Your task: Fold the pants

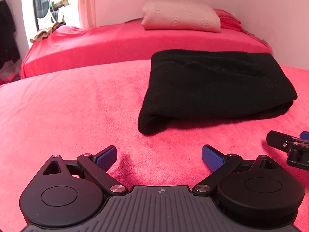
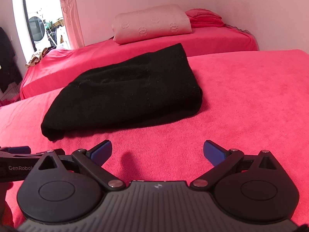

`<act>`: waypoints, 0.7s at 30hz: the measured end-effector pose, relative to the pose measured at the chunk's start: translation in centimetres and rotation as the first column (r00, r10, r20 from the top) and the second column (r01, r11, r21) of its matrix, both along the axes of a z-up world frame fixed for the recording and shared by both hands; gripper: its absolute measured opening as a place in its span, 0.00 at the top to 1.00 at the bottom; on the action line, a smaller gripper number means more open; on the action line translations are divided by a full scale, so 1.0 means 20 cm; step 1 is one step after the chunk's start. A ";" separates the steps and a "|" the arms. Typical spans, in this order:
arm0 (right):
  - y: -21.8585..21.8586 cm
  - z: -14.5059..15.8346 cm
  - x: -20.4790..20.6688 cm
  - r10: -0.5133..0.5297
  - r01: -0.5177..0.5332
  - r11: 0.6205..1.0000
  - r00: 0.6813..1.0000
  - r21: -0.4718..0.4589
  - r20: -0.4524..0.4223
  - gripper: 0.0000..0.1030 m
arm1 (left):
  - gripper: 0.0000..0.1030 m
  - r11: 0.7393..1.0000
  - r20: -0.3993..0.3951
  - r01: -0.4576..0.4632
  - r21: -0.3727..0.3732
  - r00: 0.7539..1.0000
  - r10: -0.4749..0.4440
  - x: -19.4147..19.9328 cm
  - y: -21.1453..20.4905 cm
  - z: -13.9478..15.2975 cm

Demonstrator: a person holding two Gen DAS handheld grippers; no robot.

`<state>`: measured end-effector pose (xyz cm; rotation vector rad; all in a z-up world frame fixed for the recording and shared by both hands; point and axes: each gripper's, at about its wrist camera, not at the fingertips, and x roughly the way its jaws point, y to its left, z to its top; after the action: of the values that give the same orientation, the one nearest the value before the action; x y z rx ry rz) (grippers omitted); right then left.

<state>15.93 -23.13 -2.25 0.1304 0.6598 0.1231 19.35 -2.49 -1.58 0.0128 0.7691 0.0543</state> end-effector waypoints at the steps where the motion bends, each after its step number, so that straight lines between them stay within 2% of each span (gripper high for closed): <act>1: 0.01 0.00 0.00 0.004 -0.004 1.000 1.000 -0.005 0.003 0.02 | 0.00 1.000 -0.003 0.002 0.005 1.000 -0.002 0.00 0.00 0.00; 13: 0.00 0.00 0.01 0.014 -0.014 1.000 1.000 -0.017 -0.001 0.02 | 0.00 1.000 -0.041 -0.009 0.003 0.999 0.009 0.01 0.00 -0.03; 21: 0.02 -0.01 0.01 0.017 -0.018 0.999 1.000 -0.035 -0.003 0.01 | 0.00 1.000 -0.032 -0.008 0.018 0.999 0.008 0.02 -0.01 -0.03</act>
<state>16.21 -22.76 -2.37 0.0910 0.6654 0.1281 19.66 -2.70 -2.20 0.0279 0.8007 0.0689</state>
